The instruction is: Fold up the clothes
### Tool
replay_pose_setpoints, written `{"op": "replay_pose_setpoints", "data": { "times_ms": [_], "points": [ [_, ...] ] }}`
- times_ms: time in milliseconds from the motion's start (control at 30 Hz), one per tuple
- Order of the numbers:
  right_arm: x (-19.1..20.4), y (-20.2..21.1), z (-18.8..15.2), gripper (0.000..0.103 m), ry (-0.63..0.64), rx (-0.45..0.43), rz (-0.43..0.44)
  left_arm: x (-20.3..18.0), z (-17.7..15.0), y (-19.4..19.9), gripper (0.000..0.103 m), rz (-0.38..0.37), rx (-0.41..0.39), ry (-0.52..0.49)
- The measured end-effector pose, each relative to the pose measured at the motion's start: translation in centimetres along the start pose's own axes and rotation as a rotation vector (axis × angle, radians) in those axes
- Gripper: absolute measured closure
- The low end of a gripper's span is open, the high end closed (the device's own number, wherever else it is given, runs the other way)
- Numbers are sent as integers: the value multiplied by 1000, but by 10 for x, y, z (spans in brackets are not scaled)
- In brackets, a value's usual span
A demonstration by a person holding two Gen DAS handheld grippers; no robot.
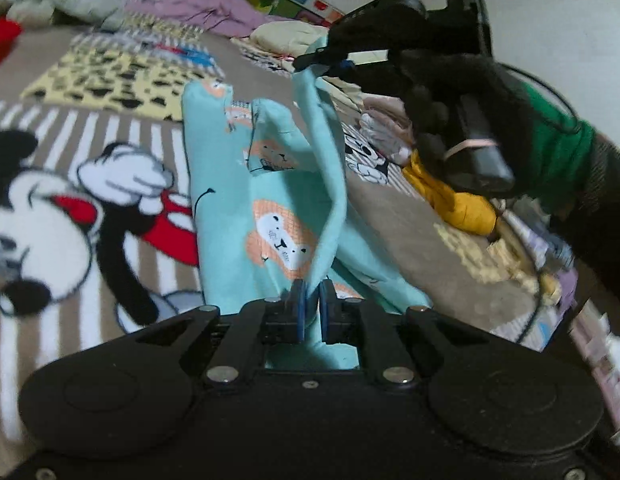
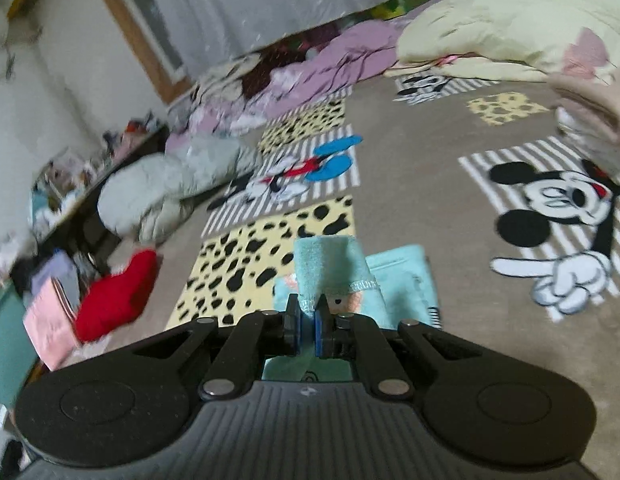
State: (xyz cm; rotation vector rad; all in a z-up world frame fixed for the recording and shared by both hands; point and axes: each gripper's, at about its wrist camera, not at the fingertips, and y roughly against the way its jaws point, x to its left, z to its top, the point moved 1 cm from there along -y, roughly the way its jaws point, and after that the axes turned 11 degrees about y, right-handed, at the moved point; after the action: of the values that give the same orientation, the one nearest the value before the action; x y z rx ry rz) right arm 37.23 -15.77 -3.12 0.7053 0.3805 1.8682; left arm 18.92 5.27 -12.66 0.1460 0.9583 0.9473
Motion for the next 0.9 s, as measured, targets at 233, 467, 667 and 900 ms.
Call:
{"op": "replay_pose_setpoints", "data": {
  "times_ms": [233,467,667,900],
  "points": [
    [32,-47,5,95,108,79,-26,20,4,7,98,-32,-1,168],
    [47,-87,-2,95,180,153,-36,28,5,12,98,-33,-6,236],
    [51,-115,-10,94,222,222,-48,33,4,14,98,-13,-7,272],
    [42,-100,-2,63,176,148,-1,42,6,14,98,4,-25,319]
  ]
}}
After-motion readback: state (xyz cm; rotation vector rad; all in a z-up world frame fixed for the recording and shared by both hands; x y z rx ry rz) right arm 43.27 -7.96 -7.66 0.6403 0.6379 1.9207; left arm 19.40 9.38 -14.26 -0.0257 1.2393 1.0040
